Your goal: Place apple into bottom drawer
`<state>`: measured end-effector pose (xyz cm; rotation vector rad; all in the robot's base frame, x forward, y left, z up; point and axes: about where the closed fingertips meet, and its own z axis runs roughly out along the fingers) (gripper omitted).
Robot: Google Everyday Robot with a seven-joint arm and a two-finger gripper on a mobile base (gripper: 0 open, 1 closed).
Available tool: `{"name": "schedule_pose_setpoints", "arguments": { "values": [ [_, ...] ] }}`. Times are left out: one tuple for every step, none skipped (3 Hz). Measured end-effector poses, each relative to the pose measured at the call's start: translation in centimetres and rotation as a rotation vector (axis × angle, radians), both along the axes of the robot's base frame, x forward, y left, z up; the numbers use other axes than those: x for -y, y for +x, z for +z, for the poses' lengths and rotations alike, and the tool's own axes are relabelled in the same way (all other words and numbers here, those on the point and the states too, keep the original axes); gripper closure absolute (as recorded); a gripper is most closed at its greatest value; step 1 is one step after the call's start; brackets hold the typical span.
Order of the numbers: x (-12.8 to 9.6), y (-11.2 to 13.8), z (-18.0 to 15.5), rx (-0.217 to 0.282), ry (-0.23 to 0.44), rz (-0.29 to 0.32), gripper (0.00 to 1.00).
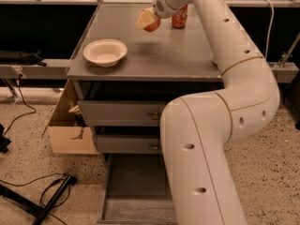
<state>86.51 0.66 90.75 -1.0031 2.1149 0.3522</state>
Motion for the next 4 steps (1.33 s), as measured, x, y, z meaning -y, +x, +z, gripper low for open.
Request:
{"name": "schedule_pose_setpoints", "arguments": {
  "values": [
    [2.4, -2.8, 3.6, -0.026, -0.016, -0.05, 1.0],
    [5.1, -5.5, 8.6, 0.018, -0.012, -0.143, 1.0],
    [8.5, -8.8, 14.2, 0.109, 0.049, -0.27, 1.0],
    [12.0, -16.2, 19.4, 0.154, 0.147, -0.364, 1.0]
  ]
}}
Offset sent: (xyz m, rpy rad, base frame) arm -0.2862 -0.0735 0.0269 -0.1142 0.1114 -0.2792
